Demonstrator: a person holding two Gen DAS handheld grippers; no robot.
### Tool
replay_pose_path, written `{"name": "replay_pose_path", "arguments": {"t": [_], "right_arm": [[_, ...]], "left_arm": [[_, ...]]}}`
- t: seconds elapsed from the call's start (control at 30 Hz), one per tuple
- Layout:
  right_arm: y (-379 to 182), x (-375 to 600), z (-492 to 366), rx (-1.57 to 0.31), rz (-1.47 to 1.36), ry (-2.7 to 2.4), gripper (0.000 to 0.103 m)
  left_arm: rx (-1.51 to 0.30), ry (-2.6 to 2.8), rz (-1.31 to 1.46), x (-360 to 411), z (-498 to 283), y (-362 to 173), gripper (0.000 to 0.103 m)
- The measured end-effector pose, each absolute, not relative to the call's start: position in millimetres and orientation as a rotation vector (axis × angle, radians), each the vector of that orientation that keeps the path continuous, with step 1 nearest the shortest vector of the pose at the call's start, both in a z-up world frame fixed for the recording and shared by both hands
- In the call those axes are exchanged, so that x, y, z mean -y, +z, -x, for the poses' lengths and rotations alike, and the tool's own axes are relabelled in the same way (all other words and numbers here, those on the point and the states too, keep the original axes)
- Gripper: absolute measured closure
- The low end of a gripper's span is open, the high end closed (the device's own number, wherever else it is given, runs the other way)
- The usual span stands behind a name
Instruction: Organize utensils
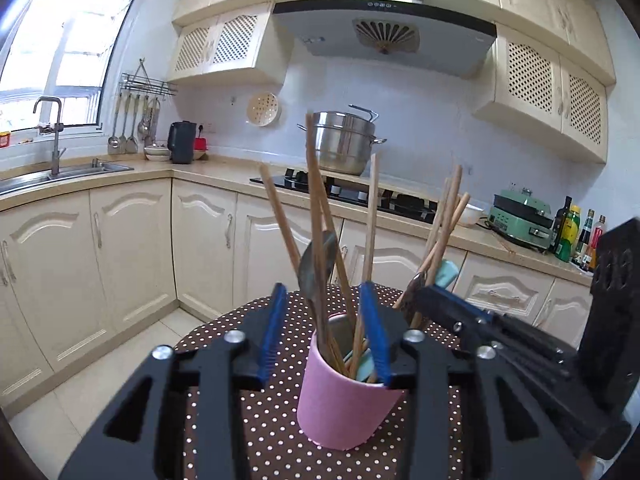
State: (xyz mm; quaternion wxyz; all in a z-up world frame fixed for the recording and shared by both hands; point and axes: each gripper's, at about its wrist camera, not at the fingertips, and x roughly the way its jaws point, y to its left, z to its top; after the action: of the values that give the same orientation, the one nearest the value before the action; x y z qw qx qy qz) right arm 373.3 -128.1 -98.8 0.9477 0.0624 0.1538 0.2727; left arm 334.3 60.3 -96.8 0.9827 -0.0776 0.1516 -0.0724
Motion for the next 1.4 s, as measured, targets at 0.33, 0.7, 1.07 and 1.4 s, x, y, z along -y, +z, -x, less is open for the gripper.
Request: {"name": "replay_pose_path", "arguments": {"t": [0.33, 0.7, 1.07, 1.4], "right_arm": [[-79.8, 135.9, -348.0, -0.321, -0.12, 0.534, 0.091], [-50.8, 155.5, -284.6, -0.288, -0.106, 0.486, 0.043], [-27.0, 171.0, -188.3, -0.29, -0.057, 0.425, 0.022], [-13.9, 178.6, -124.0, -0.212, -0.045, 0.361, 0.014]], "left_arm": [[-0.301, -0.051, 0.123, -68.7, -289.8, -74.4, 0.032], [-0.298, 0.033, 0.079, -73.0, -220.5, -51.4, 0.026], [-0.25, 0.014, 0.081, -57.8, -138.9, -26.2, 0.018], [-0.196, -0.008, 0.052, -42.0, -75.8, -11.5, 0.015]]}}
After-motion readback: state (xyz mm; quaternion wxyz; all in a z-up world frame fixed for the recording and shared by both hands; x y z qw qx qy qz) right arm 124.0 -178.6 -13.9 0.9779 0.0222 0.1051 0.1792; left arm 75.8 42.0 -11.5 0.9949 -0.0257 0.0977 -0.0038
